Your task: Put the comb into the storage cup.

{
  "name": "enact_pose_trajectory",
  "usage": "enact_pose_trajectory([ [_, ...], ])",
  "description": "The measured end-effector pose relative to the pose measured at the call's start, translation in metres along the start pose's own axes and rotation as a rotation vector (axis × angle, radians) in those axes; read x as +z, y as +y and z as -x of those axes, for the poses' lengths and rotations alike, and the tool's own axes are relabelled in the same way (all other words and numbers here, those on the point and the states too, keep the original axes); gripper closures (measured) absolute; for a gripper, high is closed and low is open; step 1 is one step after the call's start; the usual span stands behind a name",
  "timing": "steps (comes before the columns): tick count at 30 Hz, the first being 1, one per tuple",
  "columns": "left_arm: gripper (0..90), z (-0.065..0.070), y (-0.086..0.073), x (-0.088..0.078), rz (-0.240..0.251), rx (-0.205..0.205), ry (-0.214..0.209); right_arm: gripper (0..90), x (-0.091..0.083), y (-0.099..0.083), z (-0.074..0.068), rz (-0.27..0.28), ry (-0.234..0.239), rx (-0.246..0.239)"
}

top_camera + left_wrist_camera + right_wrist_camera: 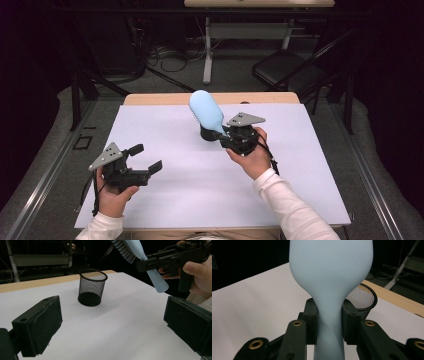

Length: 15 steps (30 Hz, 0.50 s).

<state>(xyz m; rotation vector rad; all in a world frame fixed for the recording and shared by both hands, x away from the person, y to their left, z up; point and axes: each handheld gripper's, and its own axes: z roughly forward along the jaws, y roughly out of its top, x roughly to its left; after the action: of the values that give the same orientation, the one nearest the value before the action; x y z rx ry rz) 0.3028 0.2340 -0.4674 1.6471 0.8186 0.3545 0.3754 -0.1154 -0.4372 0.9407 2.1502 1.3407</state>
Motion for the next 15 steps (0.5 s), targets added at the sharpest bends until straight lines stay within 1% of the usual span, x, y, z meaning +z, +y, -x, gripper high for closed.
enact_pose_trajectory([
  [4,1.7,0.000,0.008,0.003,-0.005,0.000,-0.002,69.6,0.000,0.000,0.000,-0.001,-0.002,0.000],
  [6,1.8,0.000,0.011,0.004,-0.009,0.006,0.004,69.5,0.000,-0.001,-0.001,0.000,0.000,0.002],
  [7,1.8,0.000,0.013,0.005,-0.010,0.003,0.000,69.5,0.000,-0.001,-0.001,0.000,0.000,0.002],
  [10,1.8,-0.001,0.021,0.009,-0.020,0.002,0.005,69.6,0.000,-0.001,-0.002,0.002,0.001,-0.002],
  [15,1.9,-0.001,0.029,0.013,-0.025,0.000,0.002,69.6,0.000,-0.001,-0.003,0.010,0.001,-0.004],
])
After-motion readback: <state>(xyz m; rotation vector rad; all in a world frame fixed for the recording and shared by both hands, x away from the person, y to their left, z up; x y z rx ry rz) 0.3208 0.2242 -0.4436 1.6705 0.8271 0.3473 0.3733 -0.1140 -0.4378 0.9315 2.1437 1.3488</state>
